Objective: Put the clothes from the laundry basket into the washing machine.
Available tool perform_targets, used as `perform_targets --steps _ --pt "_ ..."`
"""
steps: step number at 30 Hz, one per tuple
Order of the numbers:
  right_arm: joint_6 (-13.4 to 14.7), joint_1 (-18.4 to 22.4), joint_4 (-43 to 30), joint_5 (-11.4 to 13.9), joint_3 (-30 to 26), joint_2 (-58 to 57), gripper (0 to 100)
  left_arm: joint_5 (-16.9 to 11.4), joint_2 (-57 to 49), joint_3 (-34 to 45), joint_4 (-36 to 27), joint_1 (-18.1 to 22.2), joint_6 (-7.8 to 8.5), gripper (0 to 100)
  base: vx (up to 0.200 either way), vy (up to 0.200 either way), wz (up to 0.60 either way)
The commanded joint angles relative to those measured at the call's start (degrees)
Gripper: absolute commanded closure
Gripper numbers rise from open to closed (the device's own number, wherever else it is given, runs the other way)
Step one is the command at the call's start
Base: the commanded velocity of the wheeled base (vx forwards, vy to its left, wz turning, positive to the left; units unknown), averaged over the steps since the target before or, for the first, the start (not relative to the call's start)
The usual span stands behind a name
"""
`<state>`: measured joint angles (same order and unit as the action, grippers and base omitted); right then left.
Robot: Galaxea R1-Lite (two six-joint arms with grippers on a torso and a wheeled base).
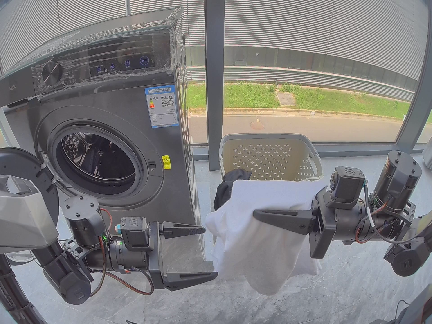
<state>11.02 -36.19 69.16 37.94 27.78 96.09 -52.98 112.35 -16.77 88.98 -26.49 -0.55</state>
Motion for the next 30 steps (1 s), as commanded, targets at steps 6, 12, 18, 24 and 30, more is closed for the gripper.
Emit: perform_targets --steps 6,12,18,24,30 --pt "0.58 -2.57 0.01 0.03 1.92 -0.99 100 0.16 1.29 -1.33 0.32 -3.04 -0.07 0 0.0 0.0 0.0" --pt "1.28 -5.55 0.01 0.03 2.1 -1.16 100 5.17 5.25 -7.04 0.32 -2.25 -0.07 0 0.0 0.0 0.0" --pt "1.37 -6.52 0.01 0.03 2.19 -0.99 100 5.7 6.83 -11.0 0.32 -2.43 0.02 0 0.0 0.0 0.0" --pt "1.37 -6.52 0.01 0.12 2.89 -0.55 100 5.17 7.53 -10.74 0.58 -7.08 -0.33 0 0.0 0.0 0.0" --pt "2.43 -7.14 0.01 -0.06 5.62 0.51 100 5.61 9.64 -12.67 0.49 -15.08 -0.77 0 0.0 0.0 0.0"
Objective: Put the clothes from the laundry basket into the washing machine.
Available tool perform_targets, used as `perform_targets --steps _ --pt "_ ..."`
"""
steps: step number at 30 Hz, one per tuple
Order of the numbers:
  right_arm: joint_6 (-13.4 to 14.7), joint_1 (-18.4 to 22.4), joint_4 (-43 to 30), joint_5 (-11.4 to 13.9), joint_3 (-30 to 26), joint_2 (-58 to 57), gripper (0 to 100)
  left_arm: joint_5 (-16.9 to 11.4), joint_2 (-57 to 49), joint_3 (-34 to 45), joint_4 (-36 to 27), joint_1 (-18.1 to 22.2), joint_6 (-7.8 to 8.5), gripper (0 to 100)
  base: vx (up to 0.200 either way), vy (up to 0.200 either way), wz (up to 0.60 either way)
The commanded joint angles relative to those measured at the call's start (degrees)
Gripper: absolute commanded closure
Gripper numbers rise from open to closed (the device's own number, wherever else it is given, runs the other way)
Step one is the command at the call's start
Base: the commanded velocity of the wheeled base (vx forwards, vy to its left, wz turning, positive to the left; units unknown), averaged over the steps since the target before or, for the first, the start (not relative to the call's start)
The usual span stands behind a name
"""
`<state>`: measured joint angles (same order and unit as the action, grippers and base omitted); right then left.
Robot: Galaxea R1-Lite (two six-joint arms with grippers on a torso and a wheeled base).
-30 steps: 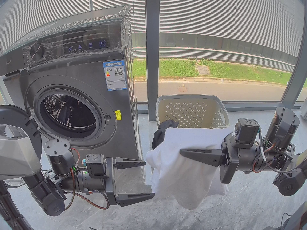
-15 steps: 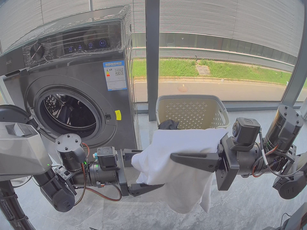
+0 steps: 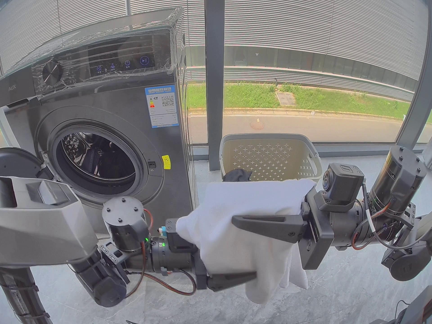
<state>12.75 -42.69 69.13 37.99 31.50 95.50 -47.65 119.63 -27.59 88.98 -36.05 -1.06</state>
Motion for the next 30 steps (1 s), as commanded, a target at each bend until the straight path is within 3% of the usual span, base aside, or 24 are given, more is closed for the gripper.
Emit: perform_targets --steps 1,5,10,15,20,21,30 --pt "0.78 -1.08 0.04 -0.19 1.81 1.18 100 0.28 2.72 -2.3 0.49 -5.79 -0.35 0 0.0 0.0 0.0" --pt "2.01 -2.75 0.04 -2.3 2.25 2.06 100 0.28 3.68 -3.09 0.49 -6.4 -0.35 0 0.0 0.0 0.0" --pt "3.16 -4.51 0.04 -2.57 4.18 3.29 100 1.6 4.39 -3.79 0.41 -6.67 -0.35 0 0.0 0.0 0.0" --pt "3.24 -4.77 0.04 -2.92 4.53 3.38 100 5.03 5.27 -5.02 0.58 -6.14 -2.72 0 0.0 0.0 0.0" --pt "3.6 -5.56 0.04 -3.71 4.36 3.02 100 5.99 6.67 -7.57 0.67 -5.96 -2.98 0 0.0 0.0 0.0" --pt "3.77 -5.65 0.04 -3.88 4.36 3.02 100 5.99 6.76 -7.83 0.67 -5.96 -2.89 100 0.0 0.0 0.0" --pt "4.21 -6.0 0.04 -3.97 2.86 1.18 100 7.22 6.76 -8.36 0.58 -4.65 -3.07 100 0.0 0.0 0.0"
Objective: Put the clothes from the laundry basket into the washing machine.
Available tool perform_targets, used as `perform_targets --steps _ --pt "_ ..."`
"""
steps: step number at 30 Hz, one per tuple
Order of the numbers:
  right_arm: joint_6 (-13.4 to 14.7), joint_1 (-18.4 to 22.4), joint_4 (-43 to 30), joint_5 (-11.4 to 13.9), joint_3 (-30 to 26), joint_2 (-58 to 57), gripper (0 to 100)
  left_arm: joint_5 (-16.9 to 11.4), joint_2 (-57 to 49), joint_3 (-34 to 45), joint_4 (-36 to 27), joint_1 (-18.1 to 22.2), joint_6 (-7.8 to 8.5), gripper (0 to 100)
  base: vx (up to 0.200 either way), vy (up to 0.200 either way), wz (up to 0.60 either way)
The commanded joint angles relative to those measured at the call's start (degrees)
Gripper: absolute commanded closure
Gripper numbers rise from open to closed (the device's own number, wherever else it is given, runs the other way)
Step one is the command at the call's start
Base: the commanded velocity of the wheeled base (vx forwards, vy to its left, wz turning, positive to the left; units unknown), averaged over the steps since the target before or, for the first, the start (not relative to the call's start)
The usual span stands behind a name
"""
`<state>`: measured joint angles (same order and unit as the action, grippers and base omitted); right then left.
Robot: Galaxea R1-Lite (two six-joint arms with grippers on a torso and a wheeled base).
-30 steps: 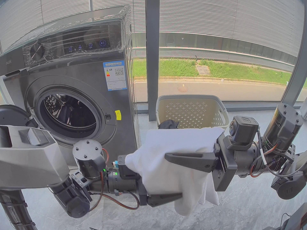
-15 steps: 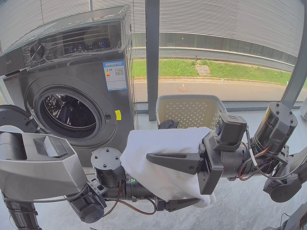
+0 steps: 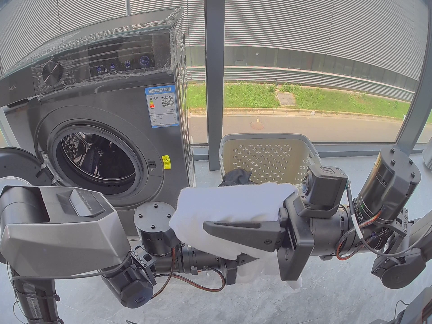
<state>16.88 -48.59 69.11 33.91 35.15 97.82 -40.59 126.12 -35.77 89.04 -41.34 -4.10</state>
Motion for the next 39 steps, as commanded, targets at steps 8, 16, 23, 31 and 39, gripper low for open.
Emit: perform_targets --steps 8,16,23,31,39 --pt "0.96 -0.1 0.06 -1.13 -1.75 -2.46 100 0.34 0.17 -0.18 0.52 0.91 -0.03 100 0.0 0.0 0.0" --pt "4.03 0.43 0.06 -3.59 -7.72 -7.55 100 1.22 -1.41 -0.44 0.52 4.86 -0.12 100 0.0 0.0 0.0" --pt "4.12 0.78 0.06 -3.42 -17.83 -8.17 100 2.19 -3.08 -2.2 0.61 6.27 -1.35 100 0.0 0.0 0.0" --pt "3.77 4.21 0.06 -3.77 -18.8 -5.71 100 2.89 -5.1 -2.29 0.61 6.36 -1.7 100 0.0 0.0 0.0" --pt "3.59 6.23 0.06 -3.59 -17.39 -5.88 100 2.98 -5.45 -2.2 0.61 7.06 -1.7 100 0.0 0.0 0.0"
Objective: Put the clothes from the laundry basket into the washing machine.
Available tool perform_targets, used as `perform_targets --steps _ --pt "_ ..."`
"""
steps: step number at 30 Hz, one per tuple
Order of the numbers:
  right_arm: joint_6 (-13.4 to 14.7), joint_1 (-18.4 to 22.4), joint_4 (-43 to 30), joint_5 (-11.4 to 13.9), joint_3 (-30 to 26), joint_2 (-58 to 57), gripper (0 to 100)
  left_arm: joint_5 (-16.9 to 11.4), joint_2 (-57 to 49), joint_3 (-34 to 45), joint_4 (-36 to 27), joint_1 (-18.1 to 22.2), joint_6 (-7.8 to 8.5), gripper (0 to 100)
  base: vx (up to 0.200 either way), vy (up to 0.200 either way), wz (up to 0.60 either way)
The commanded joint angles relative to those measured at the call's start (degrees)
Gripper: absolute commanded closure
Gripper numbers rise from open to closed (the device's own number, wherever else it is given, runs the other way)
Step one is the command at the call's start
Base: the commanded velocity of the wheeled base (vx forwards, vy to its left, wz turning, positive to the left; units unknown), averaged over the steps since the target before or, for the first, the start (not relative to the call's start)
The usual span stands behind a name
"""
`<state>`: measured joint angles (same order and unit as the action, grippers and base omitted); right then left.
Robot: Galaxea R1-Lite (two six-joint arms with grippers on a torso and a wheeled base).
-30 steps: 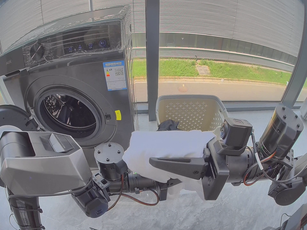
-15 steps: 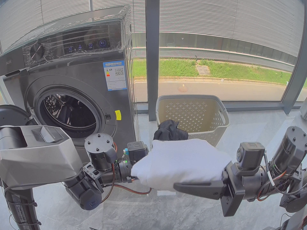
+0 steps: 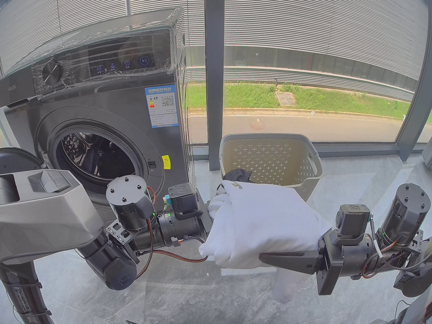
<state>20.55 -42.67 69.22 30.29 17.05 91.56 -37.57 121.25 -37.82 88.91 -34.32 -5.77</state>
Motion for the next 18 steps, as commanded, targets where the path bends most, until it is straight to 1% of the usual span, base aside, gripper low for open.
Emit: perform_targets --steps 1,4,10,12,15,18 --pt "0.01 0.3 -0.05 0.03 1.14 0.37 100 -0.05 -0.57 -0.07 0.74 -0.05 -0.03 100 0.0 0.0 0.0" --pt "0.1 0.48 -0.05 0.03 1.58 0.63 100 -0.05 -0.66 -0.07 0.74 0.04 -0.03 100 0.0 0.0 0.0" --pt "-0.07 -0.14 -0.05 0.47 0.17 0.63 100 0.04 -1.01 -0.33 0.74 0.65 -0.03 100 0.0 0.0 0.0" --pt "-0.07 -0.05 -0.05 0.47 0.96 0.72 100 -0.05 -1.1 -0.24 0.74 0.74 -0.03 100 0.0 0.0 0.0" --pt "0.36 0.74 -0.05 0.12 4.04 0.81 100 -0.05 -0.93 0.73 0.74 0.83 0.05 100 0.0 0.0 0.0" --pt "0.1 2.33 -0.05 0.03 4.48 0.9 100 -0.4 -0.22 3.71 0.74 1.18 0.49 100 0.0 0.0 0.0"
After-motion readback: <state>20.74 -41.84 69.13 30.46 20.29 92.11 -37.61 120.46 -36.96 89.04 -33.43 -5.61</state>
